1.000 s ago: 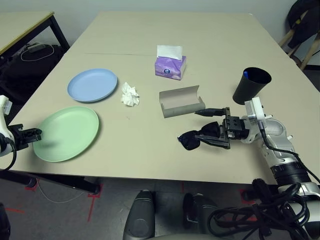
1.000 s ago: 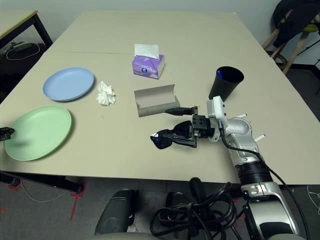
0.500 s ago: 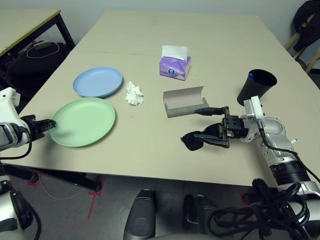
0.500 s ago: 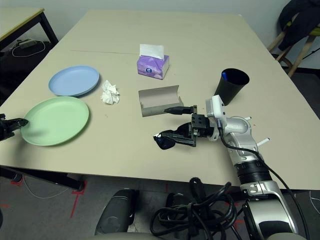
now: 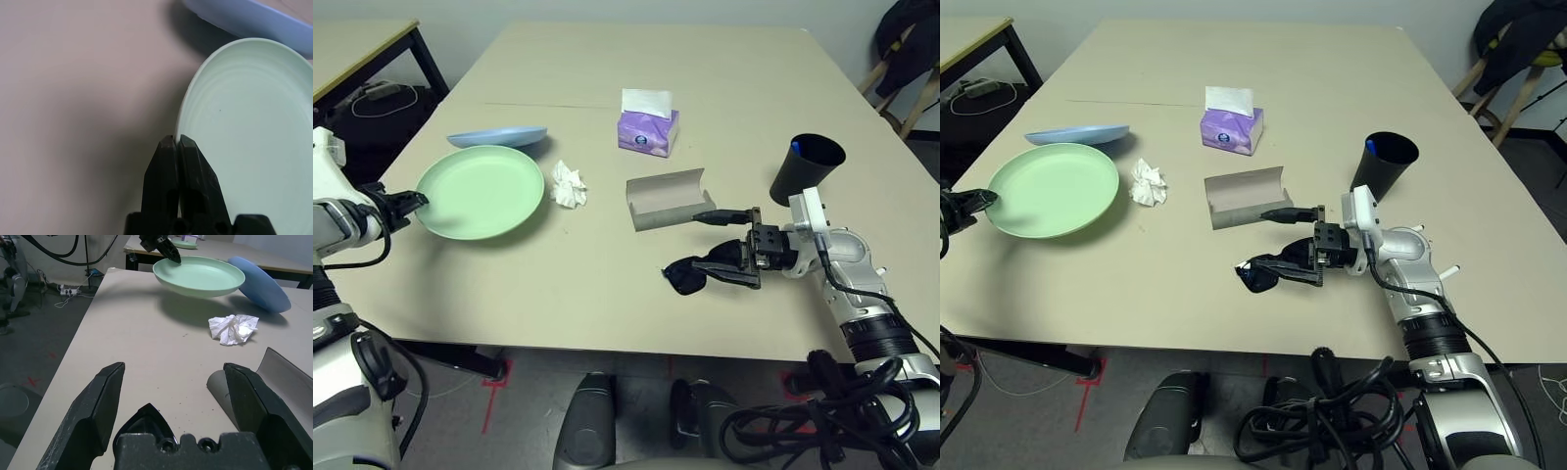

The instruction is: Organize and tidy the items on the table.

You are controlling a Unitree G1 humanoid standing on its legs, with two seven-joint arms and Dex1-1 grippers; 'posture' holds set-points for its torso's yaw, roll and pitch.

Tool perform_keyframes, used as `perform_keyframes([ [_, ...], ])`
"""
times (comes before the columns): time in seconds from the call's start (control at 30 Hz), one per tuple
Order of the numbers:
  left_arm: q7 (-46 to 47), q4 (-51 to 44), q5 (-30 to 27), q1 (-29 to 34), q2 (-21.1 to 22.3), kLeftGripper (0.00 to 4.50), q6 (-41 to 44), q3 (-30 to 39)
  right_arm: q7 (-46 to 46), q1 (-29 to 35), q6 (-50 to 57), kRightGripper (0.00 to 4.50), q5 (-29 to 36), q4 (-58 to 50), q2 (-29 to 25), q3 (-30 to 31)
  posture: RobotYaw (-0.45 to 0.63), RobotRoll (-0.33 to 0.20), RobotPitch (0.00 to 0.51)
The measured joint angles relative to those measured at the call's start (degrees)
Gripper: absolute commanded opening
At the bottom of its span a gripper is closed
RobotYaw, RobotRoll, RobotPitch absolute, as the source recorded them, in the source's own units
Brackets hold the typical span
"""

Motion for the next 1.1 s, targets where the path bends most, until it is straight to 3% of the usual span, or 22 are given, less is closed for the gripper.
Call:
perform_keyframes([
  [0.3,-1.5,-1.1,-1.3,0.0,0.1,0.02,1.0,-1.3,-0.2,0.0,0.0,4.50,0.0,0.0,0.0,0.0,0.19,0.000,0.082],
  [0.63,-4.4,-9.7,-3.1,9.3,4.2,0.02,7.4,0.5,-0.3,0.0,0.0,4.50,-0.2,-0.1,-0.1,0.0,0.21,0.000,0.088],
  [0.87,-5.1,-10.5,-3.3,11.2,6.4,0.02,8.4,2.6,-0.3,0.0,0.0,4.50,-0.2,-0.1,0.0,0.0,0.21,0.000,0.088],
  [0.97,-4.2,-10.6,-3.3,10.0,4.9,0.02,8.4,2.8,-0.3,0.0,0.0,4.50,-0.2,0.0,0.0,0.0,0.21,0.000,0.089],
  [1.1,-0.9,-8.9,-2.6,5.1,-0.3,0.02,6.2,2.2,-3.3,-0.2,1.0,4.50,-0.1,0.1,0.8,-0.3,0.20,0.000,0.092],
])
